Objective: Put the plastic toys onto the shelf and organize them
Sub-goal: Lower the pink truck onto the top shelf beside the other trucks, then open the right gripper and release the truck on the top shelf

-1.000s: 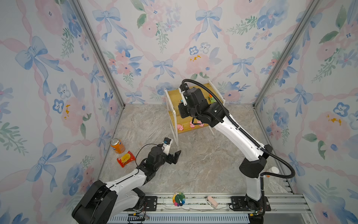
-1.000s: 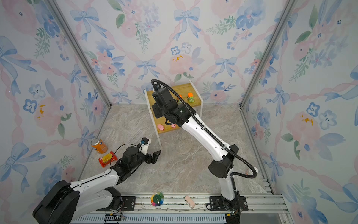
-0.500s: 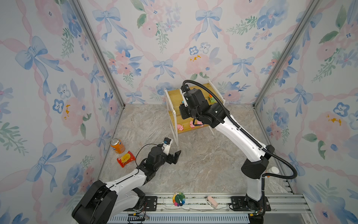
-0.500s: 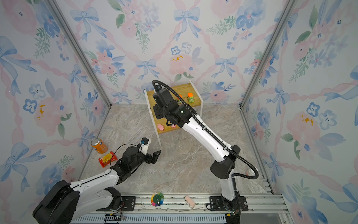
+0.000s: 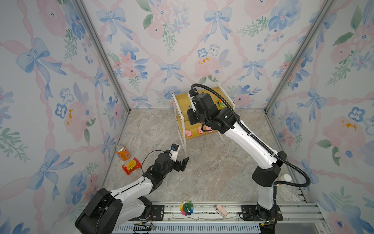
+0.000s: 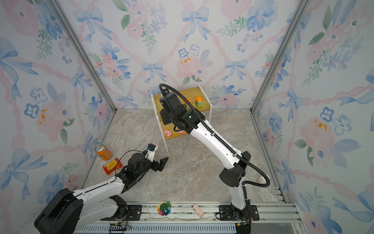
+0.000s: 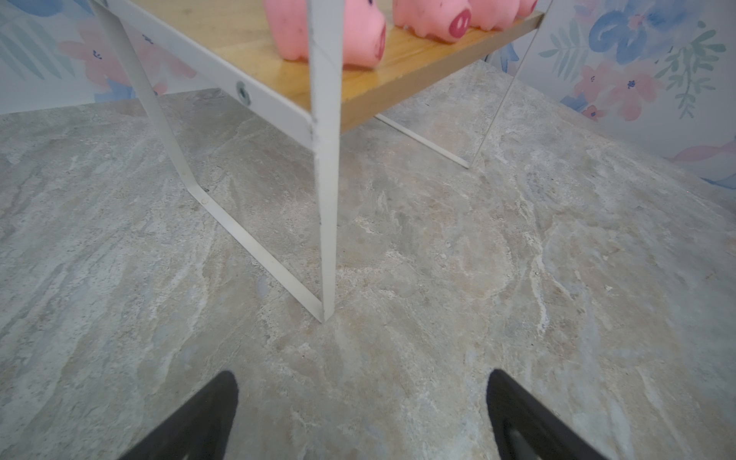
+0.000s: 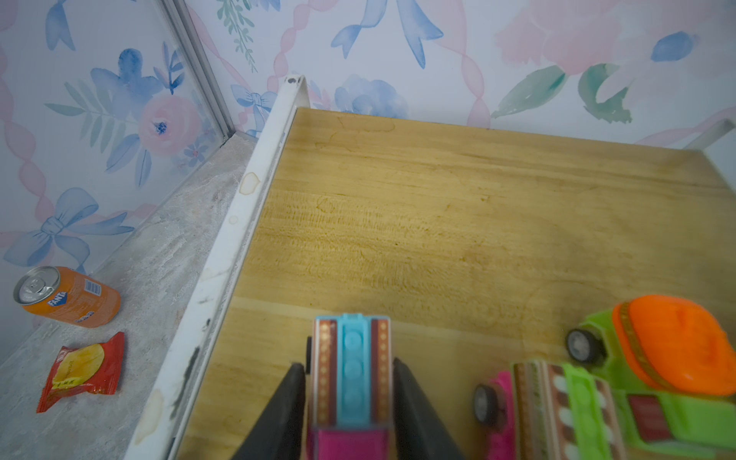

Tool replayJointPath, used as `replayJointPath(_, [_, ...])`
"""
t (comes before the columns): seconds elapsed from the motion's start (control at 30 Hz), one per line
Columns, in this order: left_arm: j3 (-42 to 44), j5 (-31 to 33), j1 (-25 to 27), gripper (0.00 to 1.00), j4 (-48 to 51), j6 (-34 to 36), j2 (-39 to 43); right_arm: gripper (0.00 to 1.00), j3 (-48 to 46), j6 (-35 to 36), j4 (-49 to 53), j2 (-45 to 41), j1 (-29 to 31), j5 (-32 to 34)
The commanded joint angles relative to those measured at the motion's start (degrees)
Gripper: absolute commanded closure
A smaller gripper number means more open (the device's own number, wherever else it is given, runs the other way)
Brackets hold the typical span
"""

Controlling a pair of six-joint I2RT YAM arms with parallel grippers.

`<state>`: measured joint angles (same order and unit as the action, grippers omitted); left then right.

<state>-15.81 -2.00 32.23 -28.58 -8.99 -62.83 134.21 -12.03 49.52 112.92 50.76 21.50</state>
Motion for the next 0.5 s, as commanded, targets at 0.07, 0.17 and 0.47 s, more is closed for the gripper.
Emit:
replayJointPath(0.07, [0.17,0.08,-0.15,0.02,0.67,1.21,-0.65,0.58,-0.58,-0.23,0.14,-1.40,-0.05,0.21])
replayJointPath(0.17, [0.08,0.15,-0.10,0.02,0.72,1.33,-0.74,0.57,-0.57,-0.17,0.14,-1.39,-0.05,0.19])
replayJointPath(0.47, [0.17,0.25,-0.15,0.02,0.73,1.34,-0.84,0.54,-1.94,-0.33,-0.46,-2.52,-0.02,-0.42])
